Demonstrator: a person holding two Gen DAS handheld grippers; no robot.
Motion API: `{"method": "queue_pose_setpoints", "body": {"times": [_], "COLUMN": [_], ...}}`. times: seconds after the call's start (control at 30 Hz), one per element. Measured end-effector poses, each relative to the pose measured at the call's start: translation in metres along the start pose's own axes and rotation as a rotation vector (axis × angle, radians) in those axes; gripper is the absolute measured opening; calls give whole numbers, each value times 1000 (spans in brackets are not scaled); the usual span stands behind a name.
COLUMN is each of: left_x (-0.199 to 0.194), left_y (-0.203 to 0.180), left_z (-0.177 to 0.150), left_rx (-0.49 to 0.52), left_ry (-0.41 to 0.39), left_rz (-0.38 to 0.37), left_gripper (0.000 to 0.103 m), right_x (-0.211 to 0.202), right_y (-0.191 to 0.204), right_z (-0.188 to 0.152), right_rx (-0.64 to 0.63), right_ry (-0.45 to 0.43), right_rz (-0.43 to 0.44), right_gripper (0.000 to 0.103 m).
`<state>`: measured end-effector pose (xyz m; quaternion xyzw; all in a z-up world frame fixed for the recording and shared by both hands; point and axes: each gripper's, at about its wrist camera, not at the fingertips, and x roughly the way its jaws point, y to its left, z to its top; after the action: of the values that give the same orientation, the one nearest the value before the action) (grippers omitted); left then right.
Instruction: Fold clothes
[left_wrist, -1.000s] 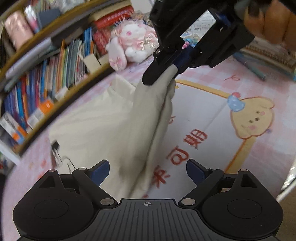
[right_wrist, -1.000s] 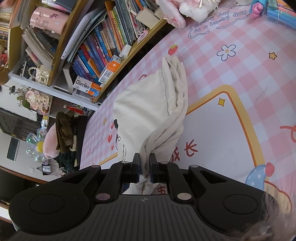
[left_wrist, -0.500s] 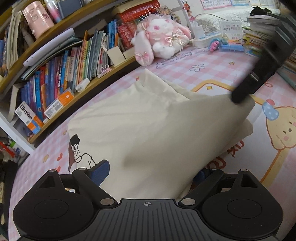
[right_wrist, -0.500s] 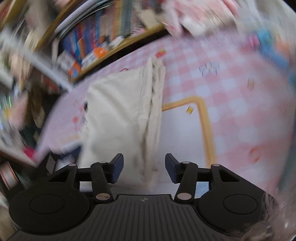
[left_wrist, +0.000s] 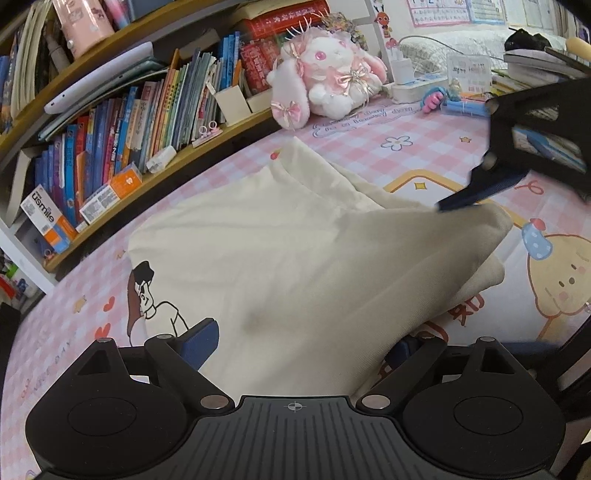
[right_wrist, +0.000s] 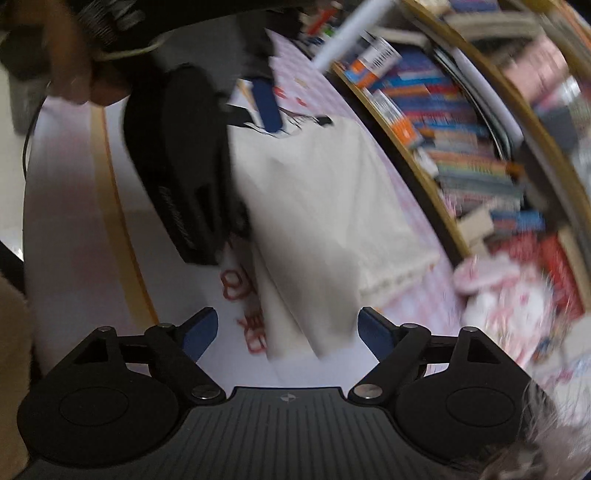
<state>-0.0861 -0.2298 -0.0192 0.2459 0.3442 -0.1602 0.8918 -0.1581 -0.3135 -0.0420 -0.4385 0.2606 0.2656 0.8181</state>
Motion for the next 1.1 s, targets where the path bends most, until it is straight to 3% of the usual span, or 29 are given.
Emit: {"method": "queue_pose_setpoints", "body": {"times": [0.1, 0.13, 0.17, 0.23, 0.3, 0.57, 0.9, 1.0, 1.07, 1.1], "left_x": [-1, -2, -2, -3, -3, -10, -14, -16, -20, -21], "left_y": [-1, -2, -3, -5, -7, 2, 7, 3, 0, -2], "left_z": [-1, -2, -4, -7, -11, -32, -52, -54, -55, -55], "left_rx": [-4, 0, 8, 27, 51, 165, 301, 331, 360, 374], "left_ry": [-3, -4, -3, 1, 9, 11, 8, -10, -33, -41], "left_rz": [-8, -11, -7, 4, 28, 184, 283, 290, 285, 280], "left_gripper": [92, 92, 92, 92, 91, 70, 66, 52, 34, 30], "right_x": [5, 7, 9, 12, 11, 0, 1, 1, 0, -1], "right_y": [6, 7, 7, 4, -3, -33, -35, -33, -34, -35], "right_z": [7, 9, 11, 13, 16, 28, 19, 18, 17, 17], "right_rx": [-60, -81, -103, -129, -132, -82, -59, -52, -44, -40], "right_ry": [-23, -23, -22, -15, -16, -42, -16, -14, -15, -16], "right_rz": [-28, -35, -41, -60, -71, -88, -71, -70, -71, -72], "right_gripper": [75, 63, 40, 15, 13, 11, 11, 11, 11, 11]}}
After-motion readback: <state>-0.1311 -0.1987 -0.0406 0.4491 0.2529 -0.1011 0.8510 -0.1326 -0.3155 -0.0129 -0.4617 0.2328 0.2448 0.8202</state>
